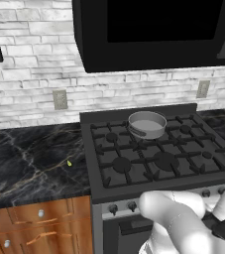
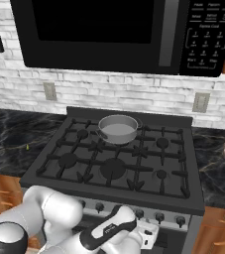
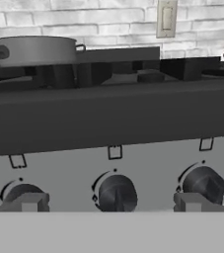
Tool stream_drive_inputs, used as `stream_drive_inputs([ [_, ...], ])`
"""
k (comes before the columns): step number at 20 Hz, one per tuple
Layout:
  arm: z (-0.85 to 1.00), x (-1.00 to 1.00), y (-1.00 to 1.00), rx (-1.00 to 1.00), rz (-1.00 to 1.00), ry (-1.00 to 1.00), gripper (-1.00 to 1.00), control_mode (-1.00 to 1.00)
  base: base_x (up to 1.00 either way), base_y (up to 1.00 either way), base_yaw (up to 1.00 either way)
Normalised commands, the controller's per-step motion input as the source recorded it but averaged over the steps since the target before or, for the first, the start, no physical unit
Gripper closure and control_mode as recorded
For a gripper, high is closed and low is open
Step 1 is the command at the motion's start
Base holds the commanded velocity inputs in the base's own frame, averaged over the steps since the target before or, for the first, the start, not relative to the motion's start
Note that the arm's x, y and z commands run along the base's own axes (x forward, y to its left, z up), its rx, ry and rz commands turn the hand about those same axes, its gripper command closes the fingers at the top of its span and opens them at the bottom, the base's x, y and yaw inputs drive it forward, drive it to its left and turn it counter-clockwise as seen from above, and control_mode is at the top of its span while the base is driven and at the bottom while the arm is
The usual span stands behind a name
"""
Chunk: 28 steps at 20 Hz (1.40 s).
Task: Turn on the burner for the pot on the stove. Wait thirty seconds for the pot to heat up. Then add the lemon wedge to the pot.
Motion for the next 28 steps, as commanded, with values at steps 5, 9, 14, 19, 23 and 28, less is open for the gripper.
stream_drive_inputs([
  [5, -0.02, 0.08, -0.04, -0.01, 0.0, 0.02, -1.0, -1.0, 0.0, 0.0, 0.0],
  [9, -0.18, 0.0, 0.0, 0.0, 0.0, 0.01, -1.0, -1.0, 0.0, 0.0, 0.0],
  [14, -0.28, 0.0, 0.0, 0.0, 0.0, 0.01, -1.0, -1.0, 0.0, 0.0, 0.0],
  [19, -0.03, 0.07, 0.0, 0.0, 0.0, 0.0, -1.0, -1.0, 0.0, 0.0, 0.0],
  [23, 0.0, 0.12, 0.0, 0.0, 0.0, 0.0, -1.0, -1.0, 0.0, 0.0, 0.0],
  [28, 0.0, 0.06, 0.0, 0.0, 0.0, 0.0, -1.0, -1.0, 0.0, 0.0, 0.0],
])
